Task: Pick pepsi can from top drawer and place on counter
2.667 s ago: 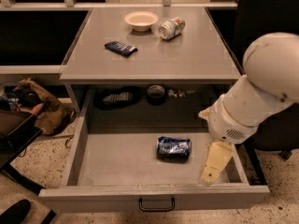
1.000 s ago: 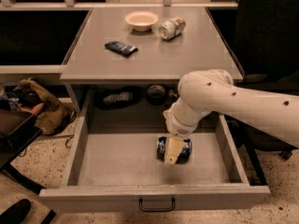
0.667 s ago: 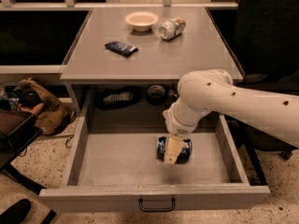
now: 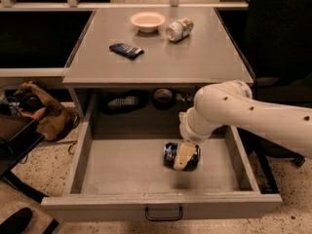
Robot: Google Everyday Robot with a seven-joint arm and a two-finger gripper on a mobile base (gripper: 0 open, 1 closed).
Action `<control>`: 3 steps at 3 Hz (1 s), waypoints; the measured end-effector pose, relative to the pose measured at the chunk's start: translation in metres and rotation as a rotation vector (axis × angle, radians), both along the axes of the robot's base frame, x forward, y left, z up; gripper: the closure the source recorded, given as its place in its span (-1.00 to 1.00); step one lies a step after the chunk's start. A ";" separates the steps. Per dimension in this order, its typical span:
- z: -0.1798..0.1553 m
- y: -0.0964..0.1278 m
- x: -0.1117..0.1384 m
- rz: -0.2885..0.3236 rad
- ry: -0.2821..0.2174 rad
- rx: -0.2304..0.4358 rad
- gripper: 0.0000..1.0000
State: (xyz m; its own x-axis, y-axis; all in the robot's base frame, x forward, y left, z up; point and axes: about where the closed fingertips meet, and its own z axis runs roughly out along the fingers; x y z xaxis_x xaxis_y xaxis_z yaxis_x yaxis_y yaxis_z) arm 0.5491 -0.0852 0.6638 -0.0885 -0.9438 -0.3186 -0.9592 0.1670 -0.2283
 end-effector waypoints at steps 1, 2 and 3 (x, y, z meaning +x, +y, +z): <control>-0.004 -0.008 0.007 -0.036 -0.033 0.006 -1.00; -0.013 -0.016 0.006 -0.065 -0.029 0.012 -1.00; -0.027 -0.023 0.001 -0.091 -0.008 0.020 -1.00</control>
Offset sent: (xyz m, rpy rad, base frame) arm 0.0060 -0.0261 -0.0237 0.0200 -0.0273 -0.1037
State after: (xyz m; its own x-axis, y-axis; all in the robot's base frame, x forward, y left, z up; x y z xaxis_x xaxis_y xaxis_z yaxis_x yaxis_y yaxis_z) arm 0.5505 -0.1086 0.6369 -0.1715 -0.9254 -0.3380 -0.9380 0.2583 -0.2313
